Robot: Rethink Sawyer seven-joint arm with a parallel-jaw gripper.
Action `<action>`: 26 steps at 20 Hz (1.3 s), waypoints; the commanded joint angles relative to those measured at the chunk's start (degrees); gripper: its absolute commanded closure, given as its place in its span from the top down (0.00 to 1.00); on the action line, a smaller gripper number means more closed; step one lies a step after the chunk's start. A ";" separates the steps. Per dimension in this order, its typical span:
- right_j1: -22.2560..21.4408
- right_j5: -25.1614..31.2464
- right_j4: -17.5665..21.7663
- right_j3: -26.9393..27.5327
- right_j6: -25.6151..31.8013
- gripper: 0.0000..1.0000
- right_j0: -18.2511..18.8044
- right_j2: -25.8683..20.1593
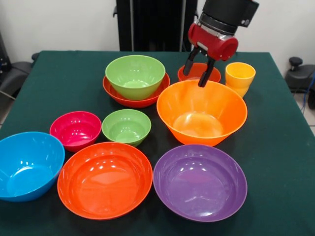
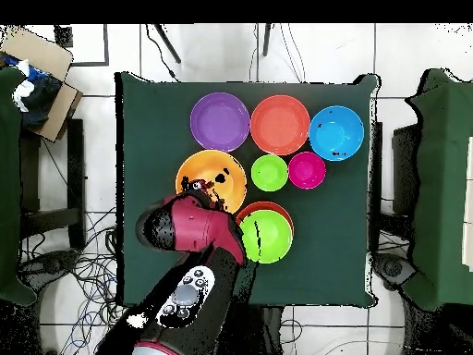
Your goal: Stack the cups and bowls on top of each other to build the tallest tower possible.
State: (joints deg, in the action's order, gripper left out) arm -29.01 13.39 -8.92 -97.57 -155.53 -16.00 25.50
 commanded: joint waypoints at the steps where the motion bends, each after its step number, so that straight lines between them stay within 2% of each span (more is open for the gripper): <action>1: 1.81 4.62 0.00 -3.80 -5.49 1.00 -2.06 -3.14; 7: -0.08 6.15 0.83 -5.44 -3.91 1.00 -1.63 -2.84; 14: -0.30 3.47 2.16 -7.13 -2.30 1.00 0.00 -3.14; 19: 1.92 0.91 2.11 -6.13 -2.70 1.00 0.14 -2.98; 26: 7.53 -5.05 1.60 -2.80 -3.85 1.00 1.45 -2.05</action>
State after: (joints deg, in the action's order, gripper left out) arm -27.59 12.36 -8.94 -101.53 -155.53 -16.62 26.47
